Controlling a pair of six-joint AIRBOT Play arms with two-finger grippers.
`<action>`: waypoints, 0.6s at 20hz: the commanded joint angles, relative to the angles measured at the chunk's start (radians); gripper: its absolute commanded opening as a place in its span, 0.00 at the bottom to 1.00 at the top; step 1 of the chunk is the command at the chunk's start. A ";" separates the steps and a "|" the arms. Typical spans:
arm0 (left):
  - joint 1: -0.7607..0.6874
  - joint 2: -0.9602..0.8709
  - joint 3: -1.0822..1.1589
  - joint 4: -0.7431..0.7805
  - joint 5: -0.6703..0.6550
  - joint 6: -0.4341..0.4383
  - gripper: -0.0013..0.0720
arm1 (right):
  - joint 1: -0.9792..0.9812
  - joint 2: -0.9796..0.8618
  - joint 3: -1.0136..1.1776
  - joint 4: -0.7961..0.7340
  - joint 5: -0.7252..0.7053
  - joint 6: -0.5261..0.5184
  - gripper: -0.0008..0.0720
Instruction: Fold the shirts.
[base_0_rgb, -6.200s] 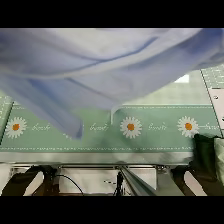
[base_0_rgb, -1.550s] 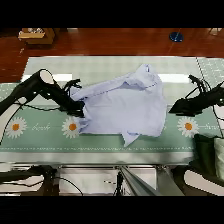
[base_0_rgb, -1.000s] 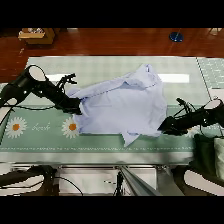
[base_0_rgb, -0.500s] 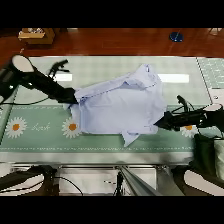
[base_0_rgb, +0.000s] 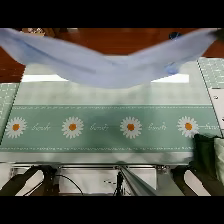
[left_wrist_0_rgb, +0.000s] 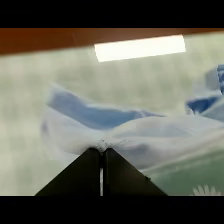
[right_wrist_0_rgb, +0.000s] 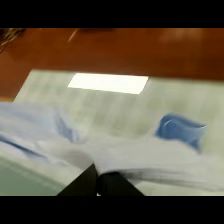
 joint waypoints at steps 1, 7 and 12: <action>0.100 0.118 0.208 0.041 0.033 -0.042 0.04 | 0.000 0.022 0.456 -0.317 -0.018 0.189 0.04; 0.101 0.307 0.246 0.170 -0.013 -0.120 0.04 | 0.000 0.127 0.587 -0.505 0.118 0.256 0.04; 0.101 0.378 0.246 0.192 -0.161 -0.134 0.04 | 0.000 0.187 0.587 -0.546 0.151 0.253 0.04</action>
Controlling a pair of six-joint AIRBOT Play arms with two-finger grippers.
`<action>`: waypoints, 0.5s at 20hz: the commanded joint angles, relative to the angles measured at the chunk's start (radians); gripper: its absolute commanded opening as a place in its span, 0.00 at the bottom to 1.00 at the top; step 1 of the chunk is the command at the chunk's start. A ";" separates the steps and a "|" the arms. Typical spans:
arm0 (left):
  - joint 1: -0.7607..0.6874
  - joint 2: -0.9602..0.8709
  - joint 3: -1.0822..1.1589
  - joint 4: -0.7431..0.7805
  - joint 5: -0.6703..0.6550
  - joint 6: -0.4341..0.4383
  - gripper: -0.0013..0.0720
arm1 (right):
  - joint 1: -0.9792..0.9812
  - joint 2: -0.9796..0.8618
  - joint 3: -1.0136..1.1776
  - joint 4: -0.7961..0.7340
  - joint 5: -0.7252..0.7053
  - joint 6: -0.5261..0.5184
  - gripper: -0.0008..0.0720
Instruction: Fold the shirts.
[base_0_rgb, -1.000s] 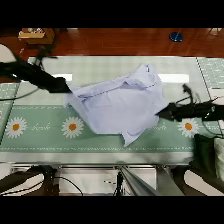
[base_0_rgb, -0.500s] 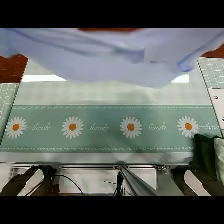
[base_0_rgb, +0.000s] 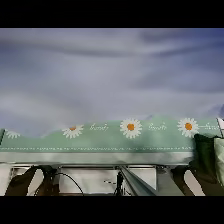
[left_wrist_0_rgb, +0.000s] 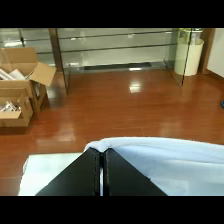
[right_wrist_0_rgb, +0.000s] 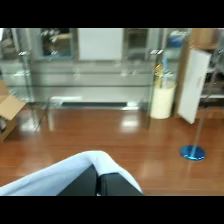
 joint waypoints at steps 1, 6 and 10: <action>0.002 0.045 0.006 0.025 -0.106 -0.016 0.04 | 0.000 0.029 0.014 -0.042 0.076 0.006 0.04; 0.003 0.015 -0.126 0.042 -0.299 0.011 0.04 | 0.000 -0.061 -0.061 -0.063 0.388 -0.070 0.04; 0.002 -0.040 -0.422 0.066 -0.267 0.014 0.04 | 0.000 -0.197 -0.356 -0.035 0.371 -0.108 0.04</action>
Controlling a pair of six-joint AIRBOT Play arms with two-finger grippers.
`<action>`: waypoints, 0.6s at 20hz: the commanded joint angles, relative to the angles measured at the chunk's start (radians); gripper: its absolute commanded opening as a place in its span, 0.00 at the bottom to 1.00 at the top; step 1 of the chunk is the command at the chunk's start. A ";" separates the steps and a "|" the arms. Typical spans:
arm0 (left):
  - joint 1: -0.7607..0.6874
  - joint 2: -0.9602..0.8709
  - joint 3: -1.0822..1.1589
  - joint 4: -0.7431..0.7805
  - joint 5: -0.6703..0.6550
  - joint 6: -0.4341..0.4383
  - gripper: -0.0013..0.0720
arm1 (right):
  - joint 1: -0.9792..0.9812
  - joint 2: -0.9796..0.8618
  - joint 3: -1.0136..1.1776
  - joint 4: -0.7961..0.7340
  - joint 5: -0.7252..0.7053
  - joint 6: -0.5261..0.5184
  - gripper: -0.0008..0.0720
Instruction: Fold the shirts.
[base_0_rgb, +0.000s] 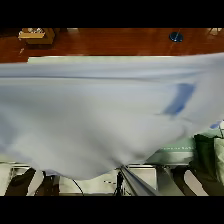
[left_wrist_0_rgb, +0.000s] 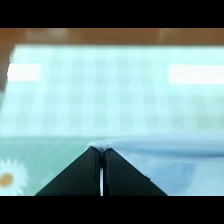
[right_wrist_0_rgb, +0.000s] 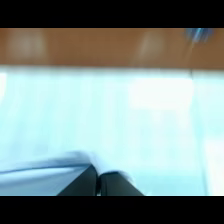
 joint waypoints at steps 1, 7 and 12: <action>0.001 -0.051 -0.236 0.016 0.028 0.008 0.04 | 0.001 -0.147 -0.197 0.019 0.007 -0.028 0.04; -0.064 -0.337 -0.397 -0.046 0.341 0.051 0.04 | 0.032 -0.518 -0.207 0.209 -0.238 -0.052 0.04; -0.147 -0.606 -0.398 -0.073 0.510 0.159 0.04 | 0.124 -0.679 -0.207 0.214 -0.522 -0.069 0.04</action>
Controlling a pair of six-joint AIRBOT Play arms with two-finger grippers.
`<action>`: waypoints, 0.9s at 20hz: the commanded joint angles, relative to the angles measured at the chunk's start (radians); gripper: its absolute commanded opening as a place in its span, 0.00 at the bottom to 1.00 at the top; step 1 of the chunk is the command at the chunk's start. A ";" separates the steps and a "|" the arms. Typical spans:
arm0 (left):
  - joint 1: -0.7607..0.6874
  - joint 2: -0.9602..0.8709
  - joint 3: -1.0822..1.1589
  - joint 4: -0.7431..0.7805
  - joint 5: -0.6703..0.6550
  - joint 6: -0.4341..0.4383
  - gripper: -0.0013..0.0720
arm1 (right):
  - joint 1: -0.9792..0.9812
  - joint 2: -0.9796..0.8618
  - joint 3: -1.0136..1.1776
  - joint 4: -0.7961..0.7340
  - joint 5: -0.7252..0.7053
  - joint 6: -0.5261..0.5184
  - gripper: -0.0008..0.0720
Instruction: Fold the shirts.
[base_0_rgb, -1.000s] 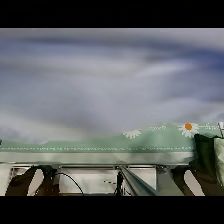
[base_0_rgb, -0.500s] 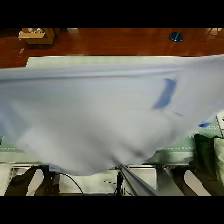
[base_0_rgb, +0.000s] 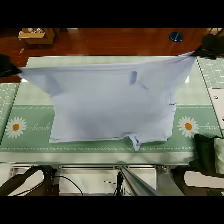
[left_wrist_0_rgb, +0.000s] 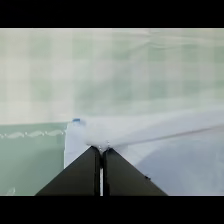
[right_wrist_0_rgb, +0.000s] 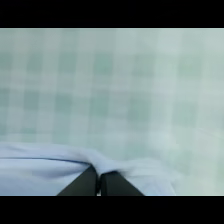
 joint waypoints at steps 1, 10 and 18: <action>-0.040 -0.182 -0.011 -0.024 0.142 0.055 0.04 | 0.052 -0.127 -0.004 0.033 -0.196 -0.007 0.04; -0.042 -0.459 -0.011 -0.046 0.189 0.018 0.08 | 0.078 -0.349 -0.004 0.026 -0.105 0.020 0.06; 0.103 -0.415 0.048 0.124 -0.165 -0.047 0.93 | 0.000 -0.208 0.056 -0.415 0.252 -0.032 0.59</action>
